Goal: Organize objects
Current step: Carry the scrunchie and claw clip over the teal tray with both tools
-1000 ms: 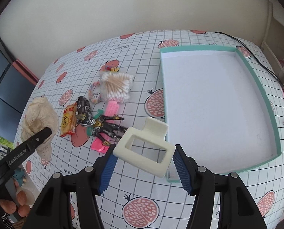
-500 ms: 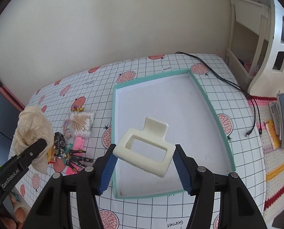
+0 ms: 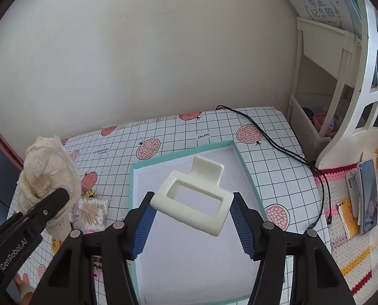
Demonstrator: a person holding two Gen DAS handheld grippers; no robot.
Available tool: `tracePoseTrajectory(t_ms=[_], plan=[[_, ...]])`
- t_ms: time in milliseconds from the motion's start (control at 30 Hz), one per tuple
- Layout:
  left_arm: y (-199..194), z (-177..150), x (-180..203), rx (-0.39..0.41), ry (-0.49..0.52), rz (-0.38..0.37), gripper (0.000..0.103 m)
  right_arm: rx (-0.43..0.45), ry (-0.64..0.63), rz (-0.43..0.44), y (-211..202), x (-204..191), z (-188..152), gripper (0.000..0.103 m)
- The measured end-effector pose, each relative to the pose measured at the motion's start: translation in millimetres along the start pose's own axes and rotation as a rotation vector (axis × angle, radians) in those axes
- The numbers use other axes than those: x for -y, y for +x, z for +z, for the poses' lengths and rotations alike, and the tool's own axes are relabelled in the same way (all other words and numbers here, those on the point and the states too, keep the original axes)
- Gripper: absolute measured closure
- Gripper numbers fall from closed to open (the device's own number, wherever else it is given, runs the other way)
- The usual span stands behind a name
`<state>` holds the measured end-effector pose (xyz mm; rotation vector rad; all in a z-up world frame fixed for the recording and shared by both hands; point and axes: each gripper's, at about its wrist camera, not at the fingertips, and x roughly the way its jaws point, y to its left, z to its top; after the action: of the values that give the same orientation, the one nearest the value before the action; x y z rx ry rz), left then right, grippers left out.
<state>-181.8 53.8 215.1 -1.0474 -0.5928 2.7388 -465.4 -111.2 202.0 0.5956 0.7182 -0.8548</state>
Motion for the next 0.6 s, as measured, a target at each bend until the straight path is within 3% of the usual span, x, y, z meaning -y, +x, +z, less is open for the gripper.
tracePoseTrajectory(t_ms=[600], plan=[[105, 8, 16, -0.057, -0.042, -0.006, 0.077, -0.049, 0.051, -0.001, 89, 35, 24, 0.041]])
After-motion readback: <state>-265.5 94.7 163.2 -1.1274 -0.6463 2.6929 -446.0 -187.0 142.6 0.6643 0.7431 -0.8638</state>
